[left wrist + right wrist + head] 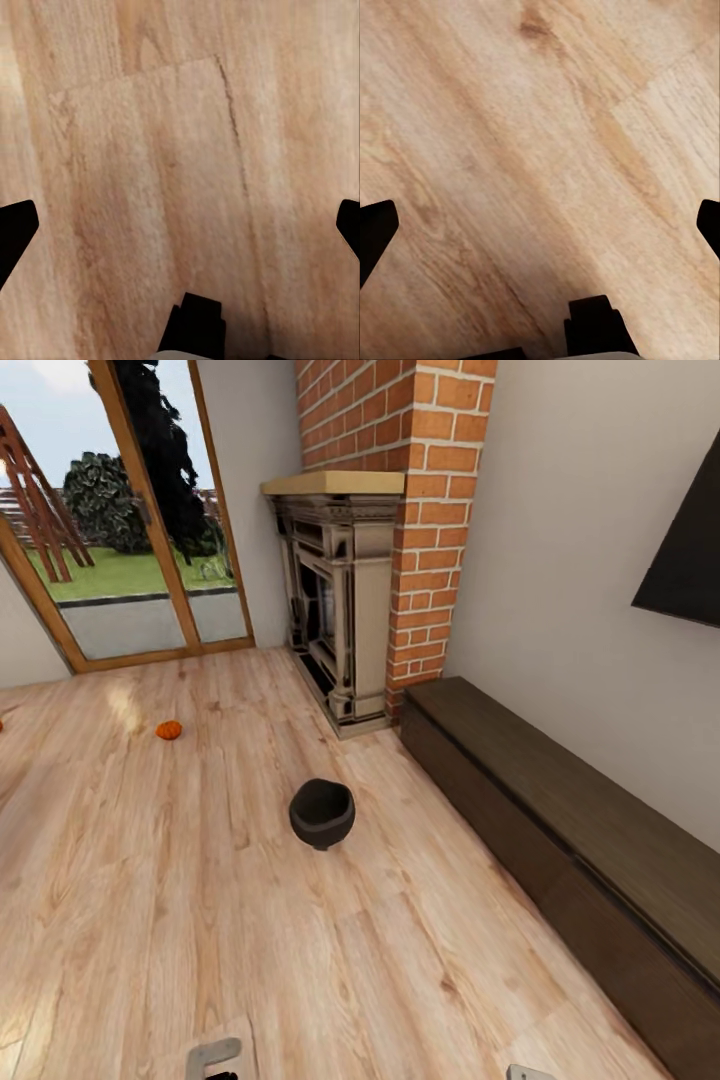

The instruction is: Place each of the two pumpkins and all three candles from the living room inside a cabinet in the living room (use any cabinet), then make sure every cabinet is closed, and position the cauldron so it is next to a table in the living room.

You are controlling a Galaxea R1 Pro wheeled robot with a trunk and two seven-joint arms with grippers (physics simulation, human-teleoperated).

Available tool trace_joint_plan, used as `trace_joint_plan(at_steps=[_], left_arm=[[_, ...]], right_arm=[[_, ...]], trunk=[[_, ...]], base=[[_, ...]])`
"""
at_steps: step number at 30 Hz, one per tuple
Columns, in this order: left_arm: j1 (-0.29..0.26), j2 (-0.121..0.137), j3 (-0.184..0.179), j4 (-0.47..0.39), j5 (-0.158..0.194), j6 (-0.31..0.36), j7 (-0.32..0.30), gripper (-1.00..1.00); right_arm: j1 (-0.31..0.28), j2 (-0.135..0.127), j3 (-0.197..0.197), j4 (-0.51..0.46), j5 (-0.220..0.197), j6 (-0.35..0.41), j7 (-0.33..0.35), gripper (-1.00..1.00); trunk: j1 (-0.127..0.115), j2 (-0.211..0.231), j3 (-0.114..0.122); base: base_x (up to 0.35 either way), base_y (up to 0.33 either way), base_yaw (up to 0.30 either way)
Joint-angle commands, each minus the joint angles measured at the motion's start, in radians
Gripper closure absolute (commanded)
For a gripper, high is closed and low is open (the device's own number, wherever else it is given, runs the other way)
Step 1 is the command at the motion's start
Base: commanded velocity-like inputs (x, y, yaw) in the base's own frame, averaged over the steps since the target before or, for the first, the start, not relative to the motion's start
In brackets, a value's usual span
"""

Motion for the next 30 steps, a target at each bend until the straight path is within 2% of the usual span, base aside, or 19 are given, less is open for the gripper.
trace_joint_plan(at_steps=[1, 30], left_arm=[[-0.001, -0.001, 0.006, 0.001, -0.002, -0.004, 0.001, -1.0], [-0.001, -0.002, 0.006, 0.001, -0.002, -0.004, 0.001, -1.0]], right_arm=[[0.0, -0.001, 0.009, 0.0, -0.009, -0.004, -0.006, -1.0], [0.0, -0.001, 0.008, 0.0, -0.01, -0.004, -0.006, -1.0]], trunk=[[0.0, 0.0, -0.001], [0.0, 0.0, -0.001]], base=[[0.301, 0.175, 0.0], [0.299, 0.185, -0.002]])
